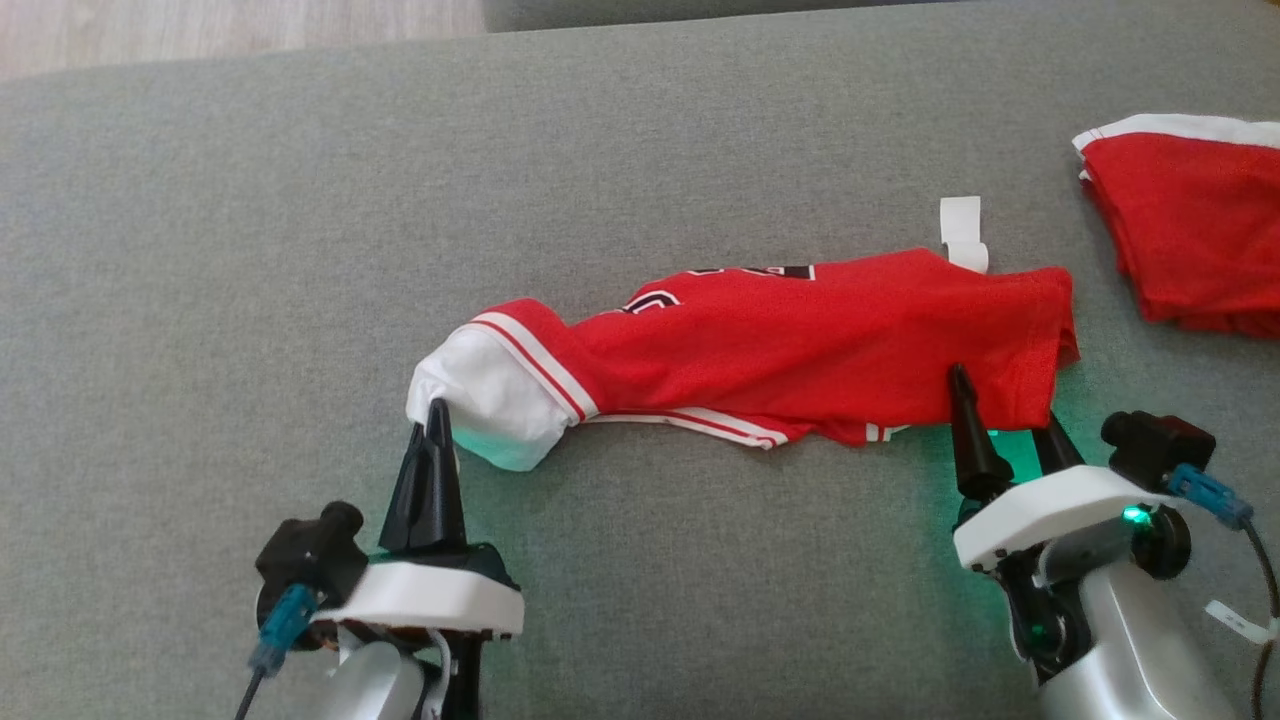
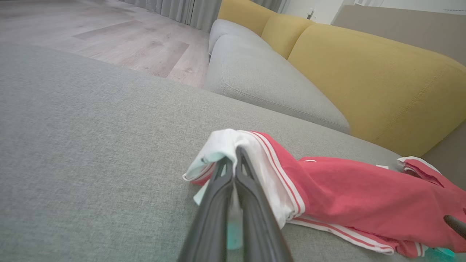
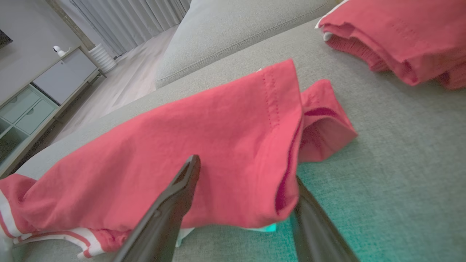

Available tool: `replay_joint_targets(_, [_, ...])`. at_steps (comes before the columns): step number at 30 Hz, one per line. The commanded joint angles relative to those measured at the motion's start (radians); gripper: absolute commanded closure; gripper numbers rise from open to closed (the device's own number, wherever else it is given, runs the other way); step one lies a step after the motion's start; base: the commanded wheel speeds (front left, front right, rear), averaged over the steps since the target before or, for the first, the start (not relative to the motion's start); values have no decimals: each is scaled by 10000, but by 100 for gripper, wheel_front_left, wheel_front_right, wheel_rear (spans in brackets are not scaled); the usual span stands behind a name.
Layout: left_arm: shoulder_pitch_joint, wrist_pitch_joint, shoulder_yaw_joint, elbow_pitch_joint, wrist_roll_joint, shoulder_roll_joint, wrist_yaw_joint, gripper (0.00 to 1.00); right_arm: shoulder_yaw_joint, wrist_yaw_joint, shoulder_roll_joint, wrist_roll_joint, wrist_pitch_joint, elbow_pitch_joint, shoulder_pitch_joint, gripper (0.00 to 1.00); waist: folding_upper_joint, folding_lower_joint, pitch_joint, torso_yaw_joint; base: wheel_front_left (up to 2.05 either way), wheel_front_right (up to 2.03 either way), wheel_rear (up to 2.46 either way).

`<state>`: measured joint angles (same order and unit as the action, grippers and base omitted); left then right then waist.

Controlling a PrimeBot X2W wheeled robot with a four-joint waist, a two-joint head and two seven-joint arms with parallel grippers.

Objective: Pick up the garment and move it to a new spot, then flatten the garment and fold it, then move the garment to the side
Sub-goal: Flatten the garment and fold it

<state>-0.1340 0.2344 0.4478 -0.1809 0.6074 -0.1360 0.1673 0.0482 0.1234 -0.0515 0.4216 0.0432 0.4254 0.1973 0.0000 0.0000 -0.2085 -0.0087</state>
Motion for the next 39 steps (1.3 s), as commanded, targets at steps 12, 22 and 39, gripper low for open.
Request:
replay_joint_targets(12, [-194,132,-266,239,-22,-32,13,100,-50,73,12,-388,-461,-612,481,100,0,0,28,69,0,0,0])
replay_joint_targets(22, [-356,196,-433,831,-142,-164,-43,100,-320,73,12,-199,-790,-2115,503,100,0,0,416,9,0,0,0])
replay_joint_targets(39, [-2642,-1776,-1054,5672,-307,-1745,-287,100,-1686,73,-159,455,-3351,-8418,590,100,0,0,2188,-88,0,0,0])
